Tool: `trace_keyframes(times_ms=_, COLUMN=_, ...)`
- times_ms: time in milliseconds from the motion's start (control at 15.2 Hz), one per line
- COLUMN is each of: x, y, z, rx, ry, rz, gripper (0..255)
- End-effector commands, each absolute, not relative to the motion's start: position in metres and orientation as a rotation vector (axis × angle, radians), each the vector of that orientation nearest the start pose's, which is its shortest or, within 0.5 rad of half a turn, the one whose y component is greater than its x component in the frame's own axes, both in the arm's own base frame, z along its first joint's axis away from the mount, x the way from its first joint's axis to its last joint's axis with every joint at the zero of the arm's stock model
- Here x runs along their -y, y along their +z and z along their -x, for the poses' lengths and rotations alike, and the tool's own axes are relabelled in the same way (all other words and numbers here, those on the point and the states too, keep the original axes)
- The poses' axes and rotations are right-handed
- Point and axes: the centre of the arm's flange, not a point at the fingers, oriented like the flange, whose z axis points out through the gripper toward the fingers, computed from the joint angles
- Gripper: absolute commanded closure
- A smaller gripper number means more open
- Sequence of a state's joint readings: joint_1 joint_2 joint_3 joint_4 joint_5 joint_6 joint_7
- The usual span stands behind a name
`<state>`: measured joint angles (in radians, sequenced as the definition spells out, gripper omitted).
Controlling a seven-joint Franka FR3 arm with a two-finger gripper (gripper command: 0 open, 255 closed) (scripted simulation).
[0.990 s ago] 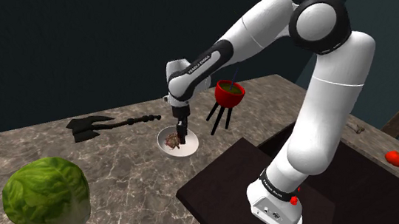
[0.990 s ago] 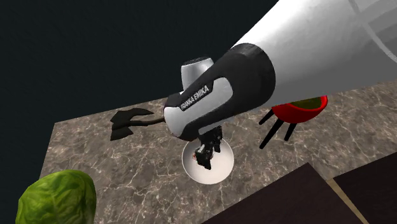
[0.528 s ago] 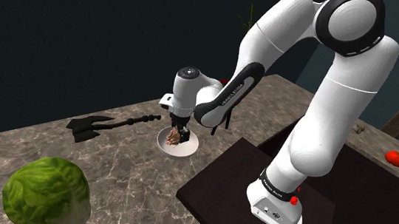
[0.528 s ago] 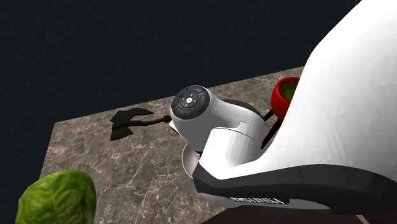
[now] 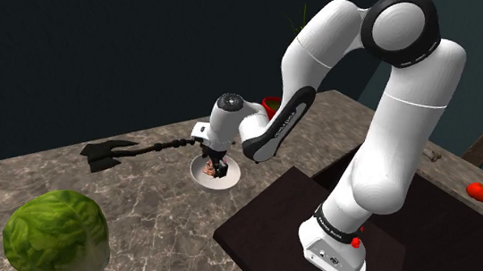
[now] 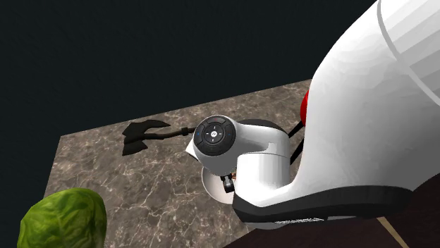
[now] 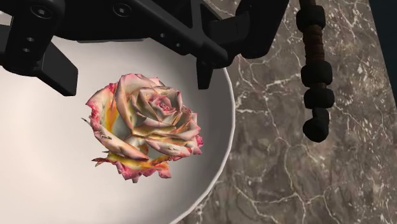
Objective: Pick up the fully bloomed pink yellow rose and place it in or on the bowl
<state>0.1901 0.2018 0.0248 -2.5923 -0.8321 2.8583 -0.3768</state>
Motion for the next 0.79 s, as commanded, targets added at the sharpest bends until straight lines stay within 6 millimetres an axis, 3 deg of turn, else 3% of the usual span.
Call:
trace_keyframes(times_ms=0, x=-0.1313, y=0.1843, z=-0.4126, rx=2.169, ry=-0.070, rz=2.608, gripper=0)
trace_keyframes(times_ms=396, x=-0.1313, y=0.1844, z=-0.4126, rx=2.169, ry=-0.070, rz=2.608, gripper=0)
trace_keyframes(times_ms=462, x=-0.1313, y=0.1844, z=-0.4126, rx=2.169, ry=-0.070, rz=2.608, gripper=255)
trace_keyframes(times_ms=726, x=-0.1319, y=0.1842, z=-0.4119, rx=2.168, ry=-0.070, rz=2.608, gripper=255)
